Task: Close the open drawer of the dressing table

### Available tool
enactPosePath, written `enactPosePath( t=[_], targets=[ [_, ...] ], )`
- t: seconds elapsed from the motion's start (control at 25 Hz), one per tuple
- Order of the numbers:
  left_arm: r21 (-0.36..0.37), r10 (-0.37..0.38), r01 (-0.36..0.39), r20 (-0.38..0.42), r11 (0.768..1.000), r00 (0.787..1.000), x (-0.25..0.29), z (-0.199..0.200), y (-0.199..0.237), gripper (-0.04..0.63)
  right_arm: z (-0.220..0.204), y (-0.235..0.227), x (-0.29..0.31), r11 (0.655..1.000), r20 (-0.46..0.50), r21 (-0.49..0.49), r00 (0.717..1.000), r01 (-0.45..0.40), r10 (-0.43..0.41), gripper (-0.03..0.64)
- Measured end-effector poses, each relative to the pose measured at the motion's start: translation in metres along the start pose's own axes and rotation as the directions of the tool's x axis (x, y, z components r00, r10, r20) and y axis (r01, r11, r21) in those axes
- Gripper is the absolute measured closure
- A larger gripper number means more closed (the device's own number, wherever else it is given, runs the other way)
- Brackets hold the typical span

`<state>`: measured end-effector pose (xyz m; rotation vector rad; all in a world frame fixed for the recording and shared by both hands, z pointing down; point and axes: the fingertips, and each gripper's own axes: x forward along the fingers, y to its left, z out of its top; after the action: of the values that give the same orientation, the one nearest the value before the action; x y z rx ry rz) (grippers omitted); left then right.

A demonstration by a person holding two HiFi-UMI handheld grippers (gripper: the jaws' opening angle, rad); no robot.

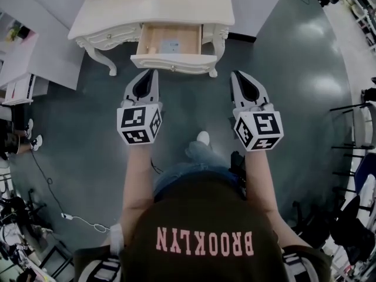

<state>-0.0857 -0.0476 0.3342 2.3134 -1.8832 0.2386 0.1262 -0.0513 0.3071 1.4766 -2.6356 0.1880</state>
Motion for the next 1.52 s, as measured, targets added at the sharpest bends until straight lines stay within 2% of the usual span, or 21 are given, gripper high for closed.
enactPosePath(
  t=[0.36, 0.48, 0.68, 0.84, 1.0, 1.24, 1.44, 1.48, 1.52],
  targets=[
    [-0.014, 0.131, -0.132, -0.058, 0.991, 0.99, 0.062, -0.028, 0.017, 0.583, -0.011, -0.045, 0.059, 0.998, -0.068, -0.013, 0.996, -0.06, 0.059, 0.62],
    [-0.02, 0.155, -0.157, -0.081, 0.987, 0.985, 0.073, -0.036, 0.021, 0.583, -0.021, -0.053, 0.07, 0.996, -0.092, -0.002, 0.992, -0.084, 0.083, 0.62],
    [-0.013, 0.148, -0.151, -0.115, 0.988, 0.982, 0.081, -0.047, 0.025, 0.583, -0.035, -0.059, 0.08, 0.996, -0.134, 0.011, 0.987, -0.094, 0.094, 0.62],
    [-0.065, 0.143, -0.151, -0.109, 0.986, 0.984, 0.085, -0.052, 0.03, 0.583, -0.043, -0.068, 0.084, 0.995, -0.171, -0.005, 0.981, -0.096, 0.094, 0.62],
    [-0.068, 0.132, -0.142, -0.128, 0.988, 0.983, 0.089, -0.059, 0.035, 0.583, -0.05, -0.076, 0.096, 0.997, -0.186, 0.021, 0.979, -0.08, 0.083, 0.62],
    [-0.062, 0.078, -0.088, -0.15, 0.994, 0.986, 0.104, -0.07, 0.043, 0.581, -0.077, -0.056, 0.119, 0.995, -0.21, 0.044, 0.973, -0.084, 0.092, 0.62],
    [-0.058, 0.04, -0.052, -0.202, 0.997, 0.979, 0.12, -0.085, 0.052, 0.58, -0.098, -0.046, 0.132, 0.995, -0.261, 0.033, 0.96, -0.092, 0.098, 0.62],
    [-0.057, 0.034, -0.046, -0.21, 0.997, 0.977, 0.123, -0.088, 0.054, 0.557, -0.098, -0.047, 0.135, 0.996, -0.264, 0.028, 0.96, -0.086, 0.09, 0.62],
    [-0.058, 0.027, -0.04, -0.219, 0.998, 0.975, 0.125, -0.091, 0.056, 0.5, -0.097, -0.048, 0.138, 0.997, -0.265, 0.022, 0.961, -0.079, 0.082, 0.62]
  ],
)
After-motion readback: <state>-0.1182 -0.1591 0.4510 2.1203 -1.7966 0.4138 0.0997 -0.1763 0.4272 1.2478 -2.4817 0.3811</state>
